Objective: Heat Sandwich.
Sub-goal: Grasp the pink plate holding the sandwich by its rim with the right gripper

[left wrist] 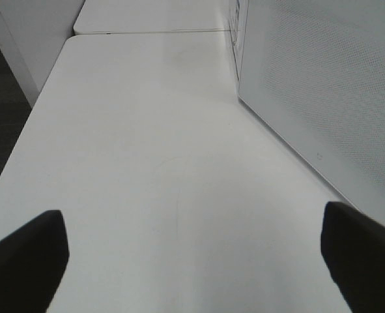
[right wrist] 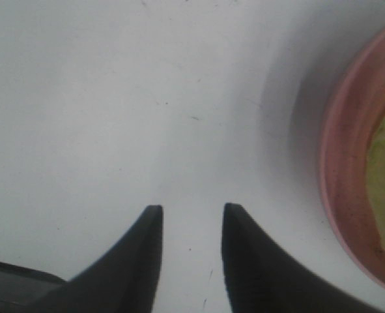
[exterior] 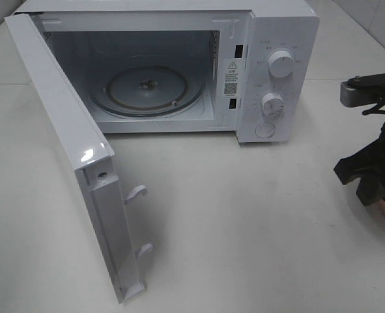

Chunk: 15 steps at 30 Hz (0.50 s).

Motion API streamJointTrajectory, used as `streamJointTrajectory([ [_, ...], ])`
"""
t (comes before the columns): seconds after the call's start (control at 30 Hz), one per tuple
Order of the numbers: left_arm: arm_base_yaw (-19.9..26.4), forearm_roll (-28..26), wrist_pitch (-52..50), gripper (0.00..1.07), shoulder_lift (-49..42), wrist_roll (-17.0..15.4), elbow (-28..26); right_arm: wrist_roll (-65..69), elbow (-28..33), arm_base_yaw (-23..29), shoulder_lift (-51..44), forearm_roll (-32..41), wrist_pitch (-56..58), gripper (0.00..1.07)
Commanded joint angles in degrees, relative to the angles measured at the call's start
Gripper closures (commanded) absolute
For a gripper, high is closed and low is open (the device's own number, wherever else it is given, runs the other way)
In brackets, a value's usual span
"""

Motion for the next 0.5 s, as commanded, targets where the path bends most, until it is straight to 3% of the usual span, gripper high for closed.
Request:
streamJointTrajectory([
  [0.03,0.11,-0.4,-0.46,0.07,-1.55,0.11,0.17,-2.46,-0.86,-2.64,-0.29,-0.57,0.57,0.37],
  [0.07,0.11,-0.4,-0.46,0.07,-1.55,0.11,0.17,-2.98,-0.86,-3.15,-0.29,-0.57,0.46,0.3],
  [0.1,0.11,-0.4,-0.46,0.07,-1.55,0.11,0.17,-2.98,-0.86,-3.15,-0.29,-0.57,0.46,0.3],
  [0.17,0.11,-0.4,-0.46,0.07,-1.55,0.11,0.17,-4.58,-0.86,-4.81,-0.29,-0.57,-0.23,0.08],
  [0.2,0.11,-0.4,-0.46,0.07,-1.55,0.11,0.17,-4.7,-0.86,-5.27,-0.29,-0.57,-0.46,0.04],
  [0.5,0.11,-0.4,-0.46,0.07,-1.55,0.11,0.17,-4.01,-0.86,-9.57,-0.11,-0.8,-2.92,0.06],
])
